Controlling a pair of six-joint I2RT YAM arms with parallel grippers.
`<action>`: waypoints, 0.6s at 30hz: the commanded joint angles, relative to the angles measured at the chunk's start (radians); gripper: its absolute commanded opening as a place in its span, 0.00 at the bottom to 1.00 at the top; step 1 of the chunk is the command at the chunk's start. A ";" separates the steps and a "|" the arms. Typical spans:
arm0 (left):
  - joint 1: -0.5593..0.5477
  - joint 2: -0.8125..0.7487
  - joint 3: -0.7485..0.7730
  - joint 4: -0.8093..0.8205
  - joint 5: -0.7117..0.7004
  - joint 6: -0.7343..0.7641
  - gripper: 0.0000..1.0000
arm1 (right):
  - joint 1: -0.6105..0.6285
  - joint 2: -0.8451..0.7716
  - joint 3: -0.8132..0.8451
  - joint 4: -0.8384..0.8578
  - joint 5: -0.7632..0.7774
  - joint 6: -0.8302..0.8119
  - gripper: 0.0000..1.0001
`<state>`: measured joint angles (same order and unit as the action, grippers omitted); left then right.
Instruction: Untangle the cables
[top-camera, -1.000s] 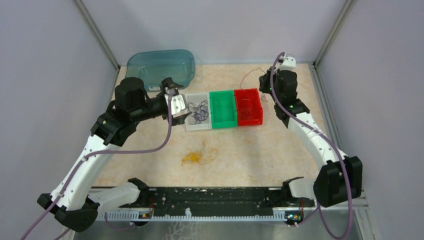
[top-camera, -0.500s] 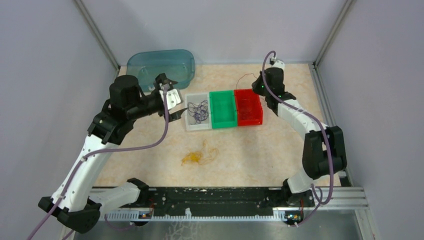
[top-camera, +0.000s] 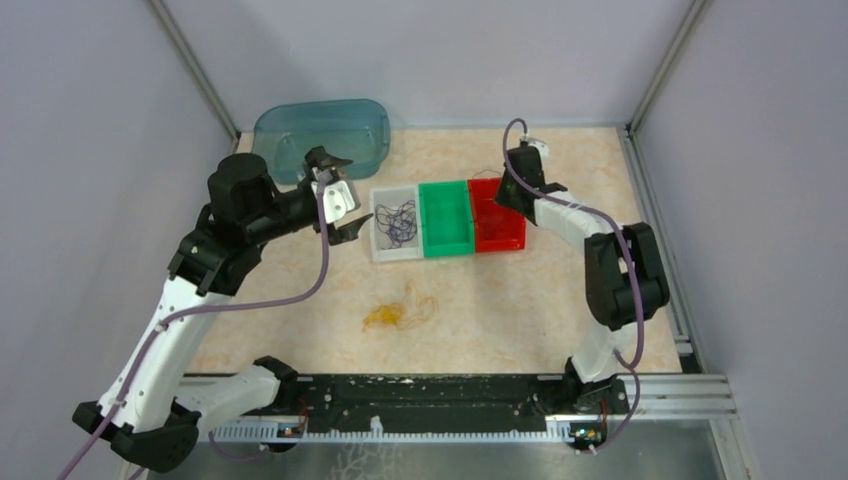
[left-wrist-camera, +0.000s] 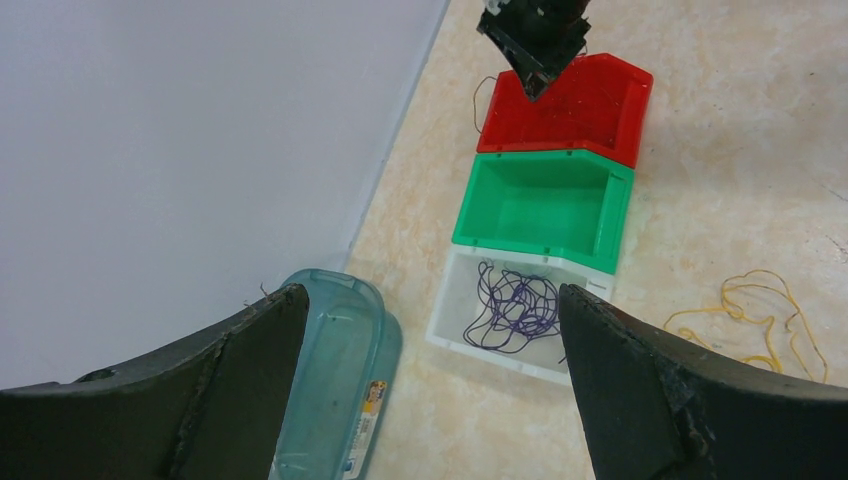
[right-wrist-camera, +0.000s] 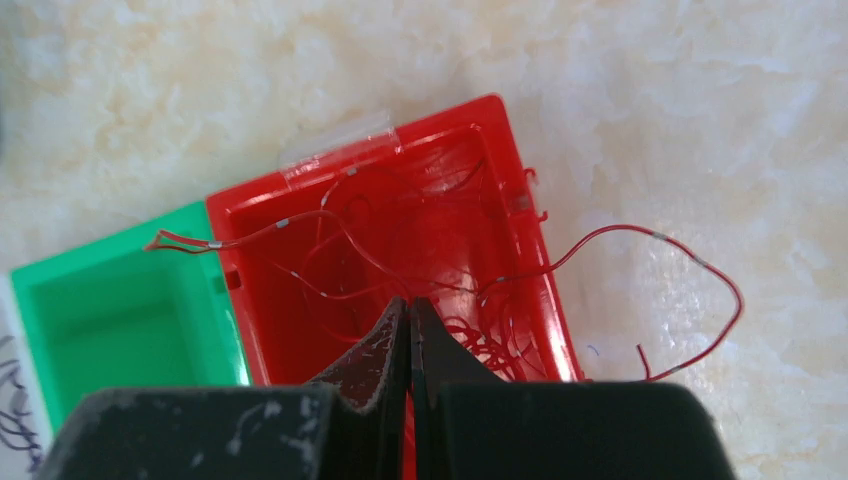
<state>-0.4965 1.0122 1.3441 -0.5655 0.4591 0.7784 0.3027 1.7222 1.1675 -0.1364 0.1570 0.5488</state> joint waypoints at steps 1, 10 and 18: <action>0.007 -0.020 -0.002 0.033 0.029 -0.007 1.00 | 0.057 0.065 0.093 -0.058 0.088 -0.063 0.00; 0.007 -0.033 -0.002 0.037 0.031 -0.002 1.00 | 0.079 0.157 0.135 -0.130 0.125 -0.098 0.00; 0.007 -0.026 0.003 0.048 0.048 -0.004 1.00 | 0.082 0.076 0.160 -0.178 0.047 -0.142 0.32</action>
<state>-0.4965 0.9924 1.3437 -0.5518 0.4759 0.7788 0.3836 1.8828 1.2594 -0.2890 0.2443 0.4408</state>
